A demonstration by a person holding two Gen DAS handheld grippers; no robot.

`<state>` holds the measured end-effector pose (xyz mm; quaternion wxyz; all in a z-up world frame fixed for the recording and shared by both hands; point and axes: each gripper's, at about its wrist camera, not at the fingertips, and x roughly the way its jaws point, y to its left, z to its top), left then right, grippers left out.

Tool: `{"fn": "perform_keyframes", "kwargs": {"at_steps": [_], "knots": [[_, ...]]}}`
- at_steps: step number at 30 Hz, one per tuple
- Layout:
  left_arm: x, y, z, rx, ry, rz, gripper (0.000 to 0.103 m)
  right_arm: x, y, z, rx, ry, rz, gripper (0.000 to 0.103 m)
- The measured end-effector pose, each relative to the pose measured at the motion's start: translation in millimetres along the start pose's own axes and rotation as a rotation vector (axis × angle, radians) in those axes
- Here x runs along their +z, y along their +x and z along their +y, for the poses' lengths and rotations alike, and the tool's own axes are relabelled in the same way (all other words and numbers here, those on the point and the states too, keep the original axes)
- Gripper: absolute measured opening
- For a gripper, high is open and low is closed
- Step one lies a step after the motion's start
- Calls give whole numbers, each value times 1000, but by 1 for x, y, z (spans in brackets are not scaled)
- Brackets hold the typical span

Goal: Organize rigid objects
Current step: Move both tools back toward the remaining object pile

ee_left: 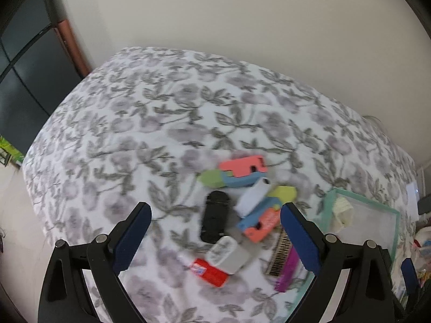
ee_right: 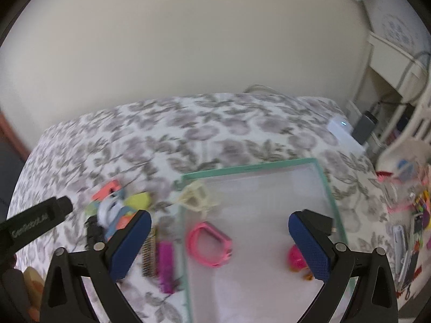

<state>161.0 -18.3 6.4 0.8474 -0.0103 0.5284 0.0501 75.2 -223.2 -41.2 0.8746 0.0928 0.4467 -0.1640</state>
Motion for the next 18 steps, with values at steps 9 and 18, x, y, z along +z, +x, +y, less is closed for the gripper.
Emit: {"fn": "perform_keyframes", "kwargs": {"at_steps": [9, 18], "knots": [[-14, -3, 46, -28, -62, -7, 97, -16, -15, 29, 59, -28, 11, 103], [-29, 17, 100, -39, -171, 27, 97, -27, -17, 54, 130, -53, 42, 103]]}}
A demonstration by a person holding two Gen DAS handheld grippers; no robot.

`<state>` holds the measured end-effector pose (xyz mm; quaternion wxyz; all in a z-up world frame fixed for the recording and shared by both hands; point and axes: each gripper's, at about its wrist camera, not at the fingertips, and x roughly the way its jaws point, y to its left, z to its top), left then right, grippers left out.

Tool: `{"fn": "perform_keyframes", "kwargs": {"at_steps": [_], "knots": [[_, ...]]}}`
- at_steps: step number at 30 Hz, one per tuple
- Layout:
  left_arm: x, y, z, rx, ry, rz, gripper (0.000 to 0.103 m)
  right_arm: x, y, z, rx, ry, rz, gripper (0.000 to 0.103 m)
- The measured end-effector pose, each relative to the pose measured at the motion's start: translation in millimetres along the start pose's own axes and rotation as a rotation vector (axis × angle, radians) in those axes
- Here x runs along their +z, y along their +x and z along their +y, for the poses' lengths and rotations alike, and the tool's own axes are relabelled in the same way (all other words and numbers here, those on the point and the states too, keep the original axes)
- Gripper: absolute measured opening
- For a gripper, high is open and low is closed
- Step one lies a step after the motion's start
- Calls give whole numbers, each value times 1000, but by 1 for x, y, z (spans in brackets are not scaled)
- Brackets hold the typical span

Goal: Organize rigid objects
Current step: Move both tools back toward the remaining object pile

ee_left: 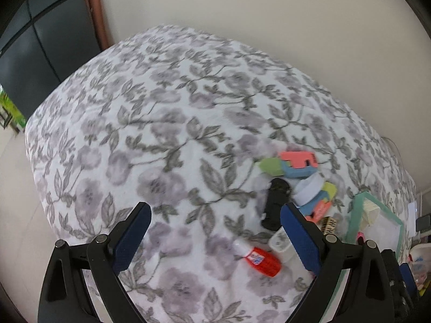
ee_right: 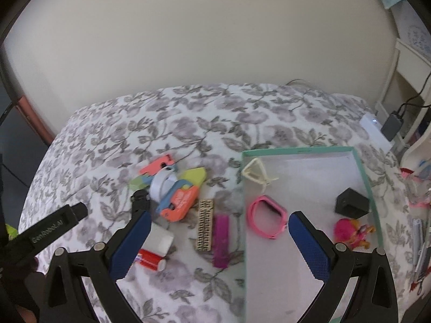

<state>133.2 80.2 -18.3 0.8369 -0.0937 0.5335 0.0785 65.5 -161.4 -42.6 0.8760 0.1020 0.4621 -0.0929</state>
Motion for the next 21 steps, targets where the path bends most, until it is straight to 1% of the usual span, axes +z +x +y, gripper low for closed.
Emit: {"fn": "perform_keyframes", "kwargs": {"at_steps": [6, 11, 14, 18, 19, 21], "knots": [[0, 11, 15, 3, -50, 16, 97, -8, 18, 14, 26, -39, 41, 103], [-3, 22, 11, 0, -28, 52, 97, -15, 40, 15, 50, -27, 95, 103], [-5, 27, 8, 17, -15, 71, 97, -19, 52, 16, 82, -5, 134, 103], [-7, 39, 10, 67, -25, 90, 97, -22, 63, 25, 105, -10, 155, 103], [-8, 45, 11, 81, -27, 102, 97, -23, 66, 27, 119, -6, 162, 103], [-11, 57, 10, 85, -22, 142, 97, -25, 71, 30, 133, -1, 177, 103]]}}
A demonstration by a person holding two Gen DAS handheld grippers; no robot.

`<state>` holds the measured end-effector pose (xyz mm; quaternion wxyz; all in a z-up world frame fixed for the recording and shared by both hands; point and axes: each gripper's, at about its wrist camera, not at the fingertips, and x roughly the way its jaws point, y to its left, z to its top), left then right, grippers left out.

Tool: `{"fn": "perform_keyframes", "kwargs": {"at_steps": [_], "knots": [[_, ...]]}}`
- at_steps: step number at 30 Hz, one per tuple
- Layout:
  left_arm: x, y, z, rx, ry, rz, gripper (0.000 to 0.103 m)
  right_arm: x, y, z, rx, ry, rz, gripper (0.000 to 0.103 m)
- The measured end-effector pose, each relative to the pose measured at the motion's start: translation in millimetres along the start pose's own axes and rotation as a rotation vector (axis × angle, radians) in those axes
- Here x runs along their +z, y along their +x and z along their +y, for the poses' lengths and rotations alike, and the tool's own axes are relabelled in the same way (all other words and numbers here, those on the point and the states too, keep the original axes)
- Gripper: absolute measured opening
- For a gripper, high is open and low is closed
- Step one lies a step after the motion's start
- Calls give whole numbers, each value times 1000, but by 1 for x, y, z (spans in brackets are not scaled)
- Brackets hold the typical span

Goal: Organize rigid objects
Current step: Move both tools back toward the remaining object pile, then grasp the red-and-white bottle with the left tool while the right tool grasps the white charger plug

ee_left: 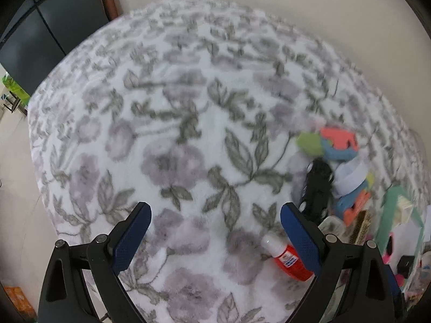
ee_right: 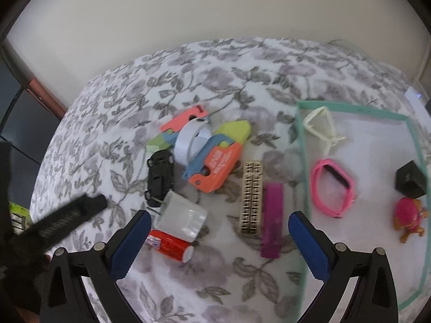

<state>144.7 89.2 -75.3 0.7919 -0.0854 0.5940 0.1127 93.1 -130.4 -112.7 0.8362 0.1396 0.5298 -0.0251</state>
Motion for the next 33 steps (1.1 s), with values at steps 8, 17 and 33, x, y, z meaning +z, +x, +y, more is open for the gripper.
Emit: {"fn": "perform_keyframes", "kwargs": {"at_steps": [8, 17, 33], "knots": [[4, 14, 23, 25, -112, 39, 97, -3, 16, 13, 52, -6, 32, 102], [7, 16, 42, 20, -193, 40, 97, -5, 40, 9, 174, 93, 97, 98], [10, 20, 43, 20, -196, 36, 97, 1, 56, 18, 229, 131, 75, 81]]}}
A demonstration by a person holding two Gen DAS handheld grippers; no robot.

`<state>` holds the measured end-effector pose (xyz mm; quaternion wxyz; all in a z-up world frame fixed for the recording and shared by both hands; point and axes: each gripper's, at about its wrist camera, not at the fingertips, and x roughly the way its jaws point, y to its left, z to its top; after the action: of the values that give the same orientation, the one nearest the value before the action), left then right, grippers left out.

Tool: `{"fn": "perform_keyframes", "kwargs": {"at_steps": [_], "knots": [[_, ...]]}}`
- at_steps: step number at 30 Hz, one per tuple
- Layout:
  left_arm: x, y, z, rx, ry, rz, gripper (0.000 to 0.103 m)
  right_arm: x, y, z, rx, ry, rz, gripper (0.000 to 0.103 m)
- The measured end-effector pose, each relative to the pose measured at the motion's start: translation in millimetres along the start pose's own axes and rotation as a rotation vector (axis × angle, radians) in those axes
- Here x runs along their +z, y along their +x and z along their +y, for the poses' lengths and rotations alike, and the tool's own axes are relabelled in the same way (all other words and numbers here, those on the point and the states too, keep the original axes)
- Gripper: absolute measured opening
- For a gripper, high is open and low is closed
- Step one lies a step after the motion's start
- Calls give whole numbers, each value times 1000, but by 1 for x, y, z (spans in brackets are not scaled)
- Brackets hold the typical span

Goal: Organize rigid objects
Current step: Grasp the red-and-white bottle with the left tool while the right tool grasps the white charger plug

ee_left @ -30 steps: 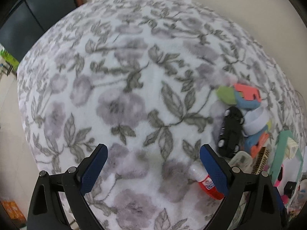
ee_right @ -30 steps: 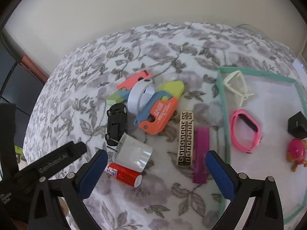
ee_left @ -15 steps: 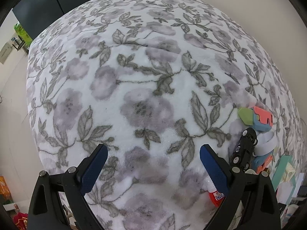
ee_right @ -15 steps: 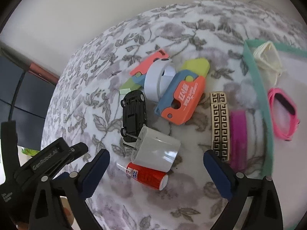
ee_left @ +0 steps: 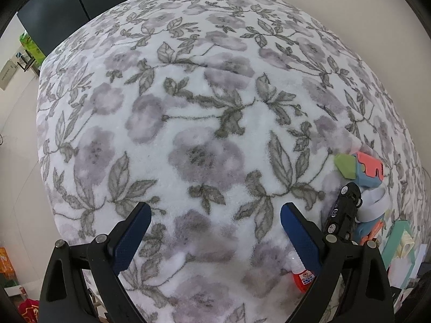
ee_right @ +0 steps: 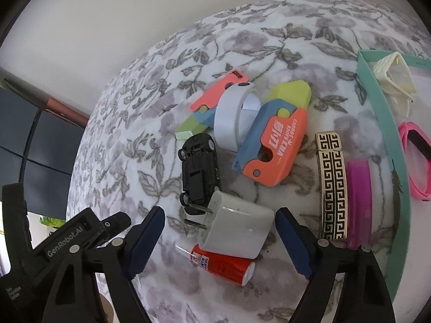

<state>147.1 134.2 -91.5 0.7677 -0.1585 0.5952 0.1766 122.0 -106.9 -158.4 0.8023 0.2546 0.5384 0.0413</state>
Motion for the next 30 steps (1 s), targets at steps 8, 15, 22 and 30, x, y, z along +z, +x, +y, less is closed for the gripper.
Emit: {"fn": "perform_keyframes", "kwargs": {"at_steps": [8, 15, 22, 30], "knots": [[-1, -2, -5, -17, 28, 2, 97, -2, 1, -6, 0, 9, 10, 65], [-5, -1, -8, -33, 46, 16, 97, -3, -7, -11, 0, 22, 6, 65], [-12, -2, -20, -56, 95, 26, 97, -3, -25, -25, -45, 46, -9, 65], [-23, -4, -40, -68, 219, 28, 97, 1, -57, -38, -100, 46, -53, 65]]}}
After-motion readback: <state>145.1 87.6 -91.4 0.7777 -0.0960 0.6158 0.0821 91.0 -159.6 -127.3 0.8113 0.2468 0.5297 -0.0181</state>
